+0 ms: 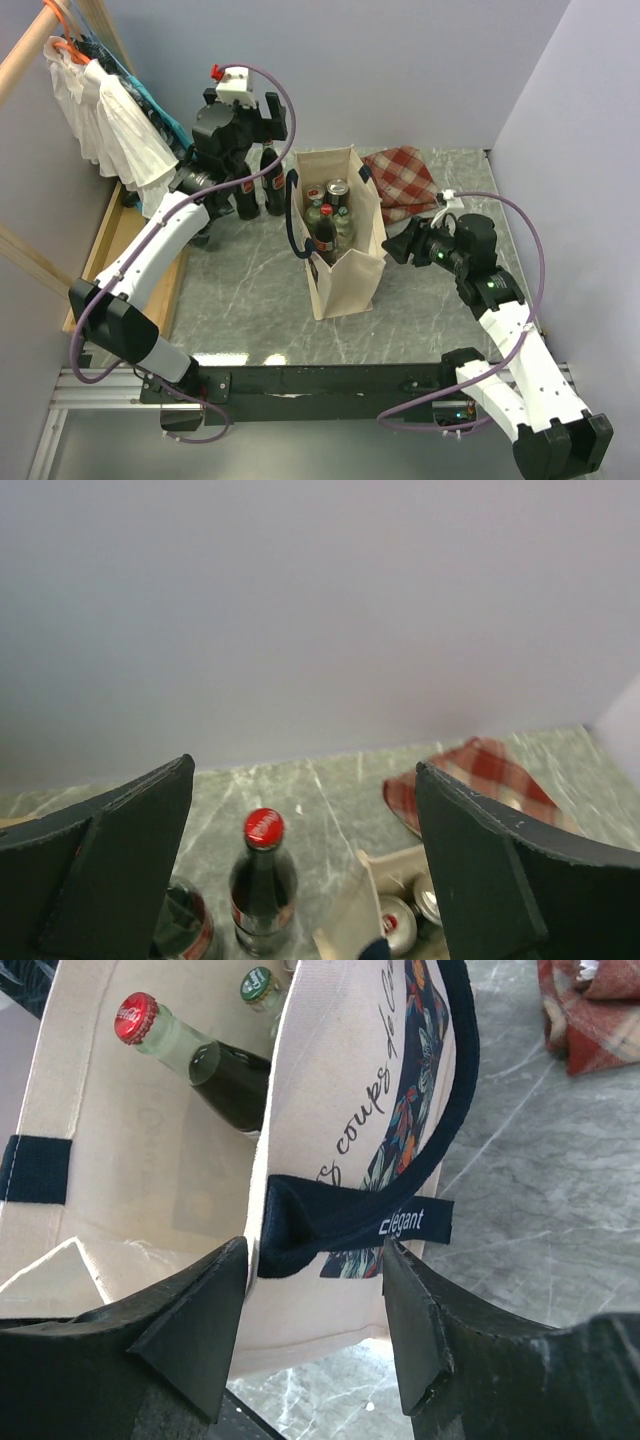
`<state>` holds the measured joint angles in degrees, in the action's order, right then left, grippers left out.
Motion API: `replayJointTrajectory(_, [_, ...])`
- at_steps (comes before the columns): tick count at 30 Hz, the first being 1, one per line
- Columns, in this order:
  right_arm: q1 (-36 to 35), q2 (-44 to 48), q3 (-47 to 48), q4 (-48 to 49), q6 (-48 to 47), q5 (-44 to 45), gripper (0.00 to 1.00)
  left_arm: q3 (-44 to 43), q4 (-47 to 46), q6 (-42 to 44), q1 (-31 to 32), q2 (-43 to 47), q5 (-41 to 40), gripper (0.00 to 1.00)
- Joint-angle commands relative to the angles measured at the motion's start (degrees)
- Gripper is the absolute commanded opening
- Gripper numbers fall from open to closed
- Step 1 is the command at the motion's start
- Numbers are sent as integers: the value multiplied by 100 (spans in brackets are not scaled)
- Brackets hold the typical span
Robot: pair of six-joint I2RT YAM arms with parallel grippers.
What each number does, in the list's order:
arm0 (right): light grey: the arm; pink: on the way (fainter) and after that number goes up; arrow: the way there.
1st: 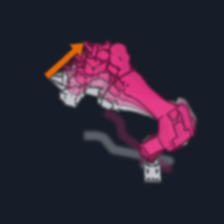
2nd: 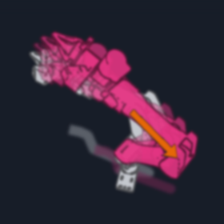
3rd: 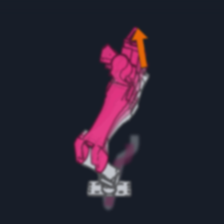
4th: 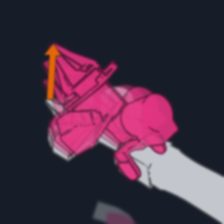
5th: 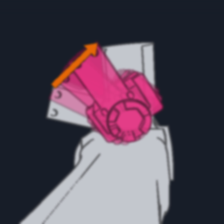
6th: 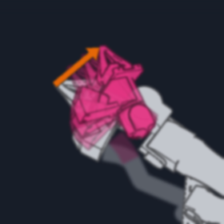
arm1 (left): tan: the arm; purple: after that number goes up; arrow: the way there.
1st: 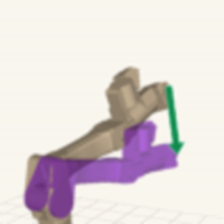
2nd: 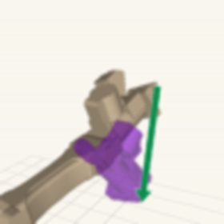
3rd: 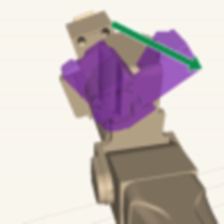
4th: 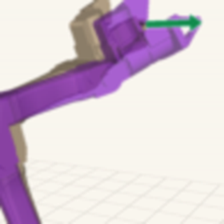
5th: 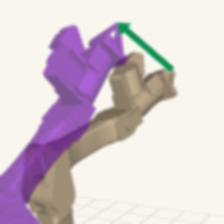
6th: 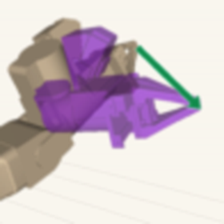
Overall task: Take the beverage out of the canvas bag
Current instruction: Take out the drink from the canvas bag.
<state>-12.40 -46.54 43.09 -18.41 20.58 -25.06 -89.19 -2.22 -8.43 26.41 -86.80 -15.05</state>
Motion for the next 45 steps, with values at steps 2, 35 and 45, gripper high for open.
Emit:
replayJointTrajectory(2, [-34, 277, 182, -180, -124, 71, 64, -547, 731, -62, -13, 85, 1186, 96])
replayJointTrajectory(35, [-34, 269, 173, -145, 8, 80, 78, -3096, 5082, 1062, 4, -820, 4168, 99])
replayJointTrajectory(45, [-34, 181, 138, -66, 8, 54, 78, -2806, 5276, 1203, 162, -838, 4019, 99])
